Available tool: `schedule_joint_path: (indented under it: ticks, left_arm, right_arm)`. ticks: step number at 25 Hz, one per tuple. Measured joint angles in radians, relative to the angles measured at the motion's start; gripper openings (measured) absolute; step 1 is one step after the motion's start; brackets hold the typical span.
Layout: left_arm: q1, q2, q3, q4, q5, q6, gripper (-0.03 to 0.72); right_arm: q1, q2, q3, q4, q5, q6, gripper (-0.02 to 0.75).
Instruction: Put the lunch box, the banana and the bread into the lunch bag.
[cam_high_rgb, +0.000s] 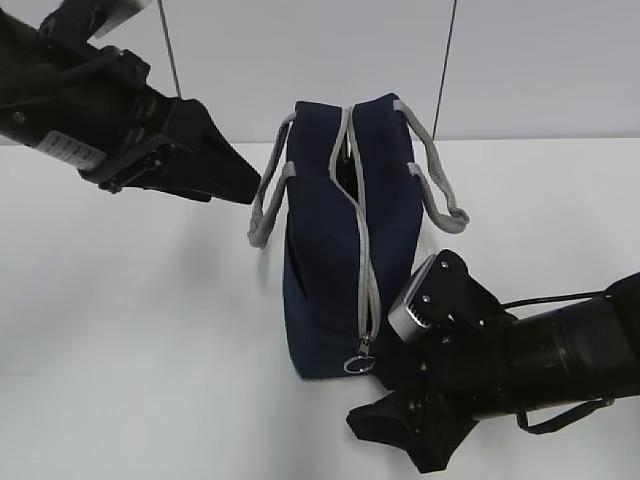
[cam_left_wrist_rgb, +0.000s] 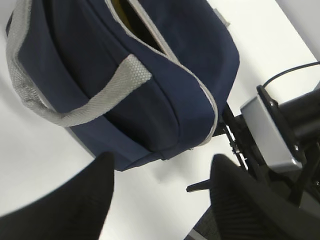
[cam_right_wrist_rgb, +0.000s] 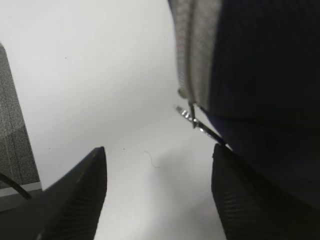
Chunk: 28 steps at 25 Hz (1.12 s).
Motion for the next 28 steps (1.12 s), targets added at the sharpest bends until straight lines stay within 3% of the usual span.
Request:
schedule_joint_path:
  ticks: [19,28]
  left_arm:
    - [0.000,0.000,0.000,0.005,0.002,0.000,0.414]
    - [0.000,0.000,0.000,0.005,0.007,0.000,0.406]
  right_arm:
    - [0.000,0.000,-0.046,0.005,-0.002,-0.011,0.480]
    - [0.000,0.002,-0.065,0.005,-0.065,-0.011,0.223]
